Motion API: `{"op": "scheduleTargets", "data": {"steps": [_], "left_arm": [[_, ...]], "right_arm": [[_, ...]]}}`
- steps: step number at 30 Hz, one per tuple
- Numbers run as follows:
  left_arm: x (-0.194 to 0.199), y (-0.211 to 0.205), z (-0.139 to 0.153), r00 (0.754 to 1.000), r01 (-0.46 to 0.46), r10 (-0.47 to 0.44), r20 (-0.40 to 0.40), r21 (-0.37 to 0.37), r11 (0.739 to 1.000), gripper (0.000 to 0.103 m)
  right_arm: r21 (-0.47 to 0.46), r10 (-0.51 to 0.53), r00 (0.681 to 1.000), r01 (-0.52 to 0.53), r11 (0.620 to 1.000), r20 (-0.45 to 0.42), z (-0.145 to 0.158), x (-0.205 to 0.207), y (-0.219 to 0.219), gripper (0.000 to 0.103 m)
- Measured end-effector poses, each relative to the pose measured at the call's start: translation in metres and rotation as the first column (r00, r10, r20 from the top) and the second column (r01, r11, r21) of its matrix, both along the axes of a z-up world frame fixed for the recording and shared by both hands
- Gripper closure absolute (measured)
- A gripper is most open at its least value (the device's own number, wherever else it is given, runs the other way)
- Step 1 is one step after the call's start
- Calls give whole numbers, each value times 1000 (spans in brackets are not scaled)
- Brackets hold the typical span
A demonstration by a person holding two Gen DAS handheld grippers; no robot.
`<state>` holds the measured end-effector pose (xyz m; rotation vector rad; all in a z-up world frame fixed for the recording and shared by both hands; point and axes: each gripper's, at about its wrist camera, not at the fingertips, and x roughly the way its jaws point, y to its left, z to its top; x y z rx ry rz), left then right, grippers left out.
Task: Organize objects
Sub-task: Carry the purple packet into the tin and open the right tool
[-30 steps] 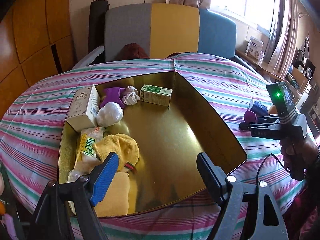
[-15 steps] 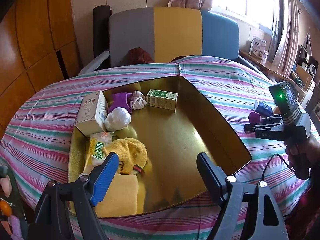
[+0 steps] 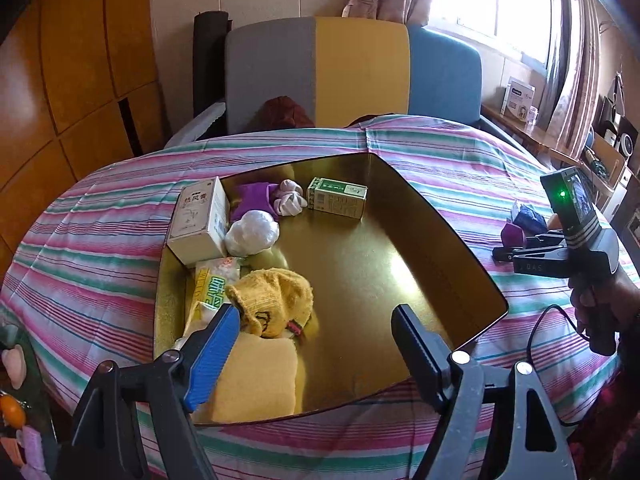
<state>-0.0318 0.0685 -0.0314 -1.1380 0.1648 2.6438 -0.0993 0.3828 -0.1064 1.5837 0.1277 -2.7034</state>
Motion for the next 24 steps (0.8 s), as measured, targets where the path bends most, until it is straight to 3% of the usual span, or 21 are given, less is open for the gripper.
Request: {"op": "scheduleTargets", "data": {"steps": [10, 11, 15, 20, 24], "left_arm": [[3, -25, 1, 1000, -19, 19, -3, 27, 999, 27], [3, -27, 1, 1000, -21, 21, -2, 30, 999, 27], [3, -37, -2, 1000, -29, 29, 4, 45, 999, 27], [2, -45, -3, 999, -36, 35, 9, 66, 997, 28], [0, -50, -2, 999, -43, 43, 5, 70, 997, 28]], "right_arm": [[-15, -55, 998, 55, 998, 32, 7, -2, -2, 63], [-23, -59, 998, 60, 998, 28, 12, -2, -3, 69], [-39, -63, 998, 63, 997, -6, 34, 0, -11, 69], [-3, -56, 998, 56, 998, -5, 41, 2, -26, 69], [-55, -43, 998, 40, 998, -45, 62, 5, -38, 69]]}}
